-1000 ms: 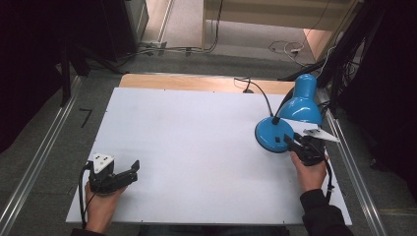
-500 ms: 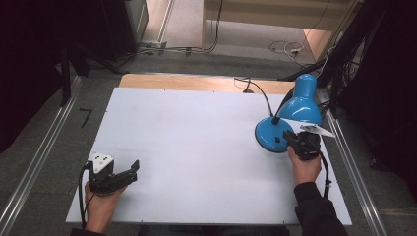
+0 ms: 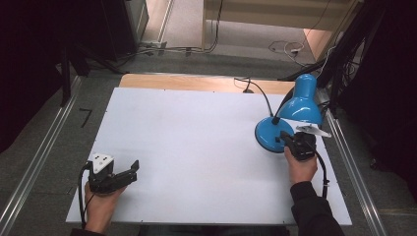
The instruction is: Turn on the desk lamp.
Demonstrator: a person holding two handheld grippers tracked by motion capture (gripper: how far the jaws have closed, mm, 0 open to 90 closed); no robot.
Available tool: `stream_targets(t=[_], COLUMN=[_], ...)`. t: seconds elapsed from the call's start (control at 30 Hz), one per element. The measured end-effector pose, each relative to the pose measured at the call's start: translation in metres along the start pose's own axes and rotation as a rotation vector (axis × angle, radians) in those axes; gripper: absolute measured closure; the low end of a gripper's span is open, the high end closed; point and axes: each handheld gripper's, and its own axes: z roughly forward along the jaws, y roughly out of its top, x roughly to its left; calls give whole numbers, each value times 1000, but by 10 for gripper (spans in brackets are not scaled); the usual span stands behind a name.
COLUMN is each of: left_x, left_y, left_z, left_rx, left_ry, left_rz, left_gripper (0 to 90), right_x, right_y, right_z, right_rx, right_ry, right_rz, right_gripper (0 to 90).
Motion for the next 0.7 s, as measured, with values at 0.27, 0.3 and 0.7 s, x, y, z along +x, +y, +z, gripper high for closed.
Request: stream_targets(t=[0.27,0.3,0.7], left_x=[0,0,0], left_y=[0,0,0], left_z=[0,0,0], left_rx=[-1,-1,0], left_ry=[0,0,-2], left_rz=[0,0,-1], left_gripper=[137,137,137], right_x=[0,0,0], right_y=[-2,-2,-4], right_z=[2,2,3], right_rx=[5,6,2], right_ry=[0,0,3], right_rz=[2,1,13], right_gripper=[882,882,881])
